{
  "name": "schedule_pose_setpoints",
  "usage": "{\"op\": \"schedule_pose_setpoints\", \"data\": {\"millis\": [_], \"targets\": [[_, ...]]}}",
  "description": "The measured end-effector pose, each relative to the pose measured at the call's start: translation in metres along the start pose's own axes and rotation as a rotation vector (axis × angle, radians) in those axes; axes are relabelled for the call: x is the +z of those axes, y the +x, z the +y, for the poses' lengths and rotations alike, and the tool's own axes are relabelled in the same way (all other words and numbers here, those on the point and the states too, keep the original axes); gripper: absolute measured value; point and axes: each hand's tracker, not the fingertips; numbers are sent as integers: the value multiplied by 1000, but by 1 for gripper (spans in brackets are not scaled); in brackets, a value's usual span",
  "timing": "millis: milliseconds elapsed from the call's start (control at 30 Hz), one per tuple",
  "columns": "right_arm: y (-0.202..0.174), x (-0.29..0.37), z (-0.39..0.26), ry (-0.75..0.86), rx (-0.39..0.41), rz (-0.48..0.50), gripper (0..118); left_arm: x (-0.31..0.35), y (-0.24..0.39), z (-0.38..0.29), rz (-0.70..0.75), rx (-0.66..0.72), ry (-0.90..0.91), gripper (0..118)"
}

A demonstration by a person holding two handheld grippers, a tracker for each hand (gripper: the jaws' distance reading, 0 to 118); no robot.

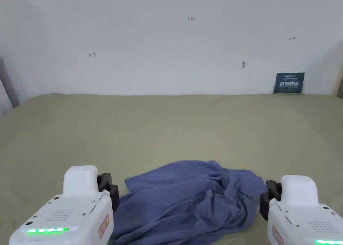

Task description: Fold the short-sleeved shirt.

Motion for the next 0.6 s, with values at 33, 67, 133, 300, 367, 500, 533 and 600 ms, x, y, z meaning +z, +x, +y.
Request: {"op": "schedule_pose_setpoints", "data": {"millis": [33,67,133,300,367,500,533,600], "targets": [[-3,2,0,2,-4,10,0,5,-6,-1,8,10,9,0],[-6,2,1,-3,-11,19,0,8,-10,-2,9,15,23,0],[-12,4,-1,-2,-8,30,0,8,-17,-3,40,-4,10,0],[-22,-2,-5,-16,-1,59,0,-15,-34,-10,47,3,-77,0],[-26,-6,-7,-25,11,62,0,-35,-41,-11,37,37,-139,0],[-28,-18,-12,-52,32,68,0,-99,-58,-22,12,34,-333,0],[-28,-24,-15,-63,34,67,0,-126,-67,-30,12,44,-389,0],[-27,-35,-20,-89,36,60,0,-167,-79,-43,37,37,-494,0]]}}
